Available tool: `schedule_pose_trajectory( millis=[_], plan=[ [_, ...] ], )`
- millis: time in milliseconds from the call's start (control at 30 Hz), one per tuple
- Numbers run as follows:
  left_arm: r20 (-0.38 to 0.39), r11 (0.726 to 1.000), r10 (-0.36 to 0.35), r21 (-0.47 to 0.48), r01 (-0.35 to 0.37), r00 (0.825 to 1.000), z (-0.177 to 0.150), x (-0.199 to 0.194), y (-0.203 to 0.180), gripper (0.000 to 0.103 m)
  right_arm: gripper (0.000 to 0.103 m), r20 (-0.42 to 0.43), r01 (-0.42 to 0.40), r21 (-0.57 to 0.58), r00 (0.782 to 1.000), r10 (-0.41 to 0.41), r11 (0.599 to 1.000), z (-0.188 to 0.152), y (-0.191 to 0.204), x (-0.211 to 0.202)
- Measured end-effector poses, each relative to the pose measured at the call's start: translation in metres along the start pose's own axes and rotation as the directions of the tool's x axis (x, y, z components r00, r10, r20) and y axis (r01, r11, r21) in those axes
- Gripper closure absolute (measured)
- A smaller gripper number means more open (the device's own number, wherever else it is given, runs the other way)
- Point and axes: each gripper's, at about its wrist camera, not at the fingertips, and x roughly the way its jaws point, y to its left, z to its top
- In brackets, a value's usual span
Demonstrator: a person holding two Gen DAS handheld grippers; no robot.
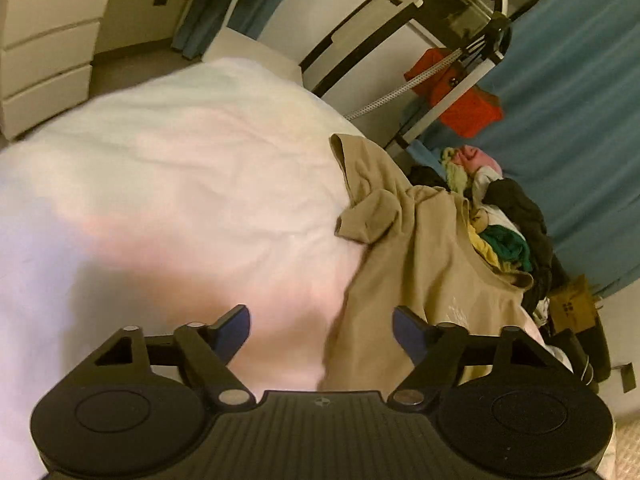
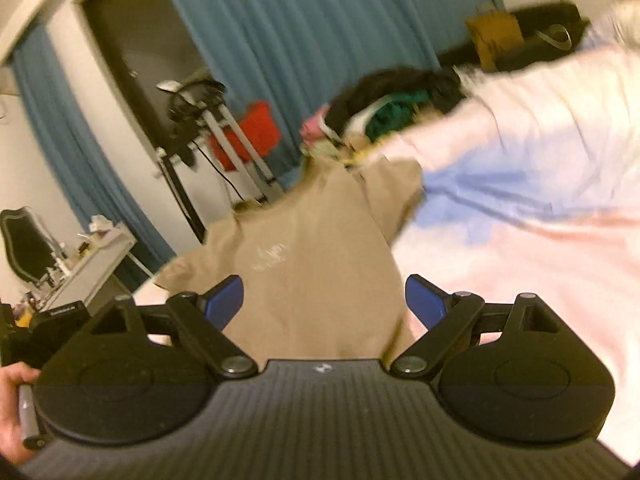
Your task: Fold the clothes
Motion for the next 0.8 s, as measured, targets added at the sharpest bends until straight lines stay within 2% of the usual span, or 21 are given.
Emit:
schedule_pose_trajectory(
  millis=[100,167,233,333,467,533,567,600,667,700,767,800],
  plan=[
    [0.018,0.991,-0.085,-0.105,0.086,0.996,0.012,0.039,0.007,0.028,0.014,-0.050,-0.005,0.022,0.999,0.006,1.000,-0.008,-0.008,0.028],
    [0.032,0.968,-0.160,-0.191,0.163,0.987,0.022,0.064,0.011,0.027,0.014,-0.059,-0.011,0.018,0.998,0.012,1.000,-0.009,-0.009,0.042],
    [0.059,0.951,-0.191,-0.236,0.200,0.980,0.032,0.088,0.007,0.027,0.014,-0.067,-0.018,0.014,0.998,0.019,1.000,-0.011,-0.010,0.056],
    [0.125,0.956,-0.152,-0.232,0.178,0.981,0.055,0.117,-0.001,0.025,0.014,-0.078,-0.003,0.017,0.997,0.004,1.000,-0.014,-0.020,0.073],
    [0.159,0.980,-0.068,-0.175,0.096,0.985,0.089,0.150,-0.016,0.025,0.014,-0.095,0.027,0.033,0.995,-0.024,0.999,-0.018,-0.034,0.091],
    [0.160,0.993,-0.041,-0.101,0.058,0.986,0.102,0.165,-0.029,0.034,0.014,-0.091,0.041,0.012,0.995,-0.040,0.999,-0.018,-0.034,0.100],
    [0.148,0.999,-0.013,-0.045,0.020,0.989,0.108,0.170,-0.038,0.045,0.014,-0.089,0.045,0.001,0.995,-0.045,0.999,-0.018,-0.033,0.104],
    [0.130,0.999,0.036,0.030,-0.040,0.991,0.113,0.177,-0.049,0.071,0.014,-0.087,0.047,-0.011,0.995,-0.048,0.999,-0.019,-0.032,0.107],
    [0.097,0.958,0.157,0.226,-0.175,0.983,0.126,0.187,-0.077,0.098,0.014,-0.084,0.049,-0.044,0.995,-0.053,0.998,-0.021,-0.028,0.113],
    [0.091,0.935,0.186,0.288,-0.205,0.978,0.132,0.189,-0.087,0.099,0.014,-0.084,0.049,-0.055,0.995,-0.054,0.997,-0.021,-0.027,0.115],
    [0.149,0.897,0.231,0.350,-0.270,0.961,0.147,0.181,-0.103,0.099,0.014,-0.086,0.047,-0.067,0.995,-0.053,0.997,-0.022,-0.026,0.117],
    [0.171,0.898,0.231,0.341,-0.277,0.958,0.150,0.175,-0.103,0.099,0.014,-0.088,0.045,-0.069,0.995,-0.051,0.997,-0.022,-0.026,0.119]
  ],
)
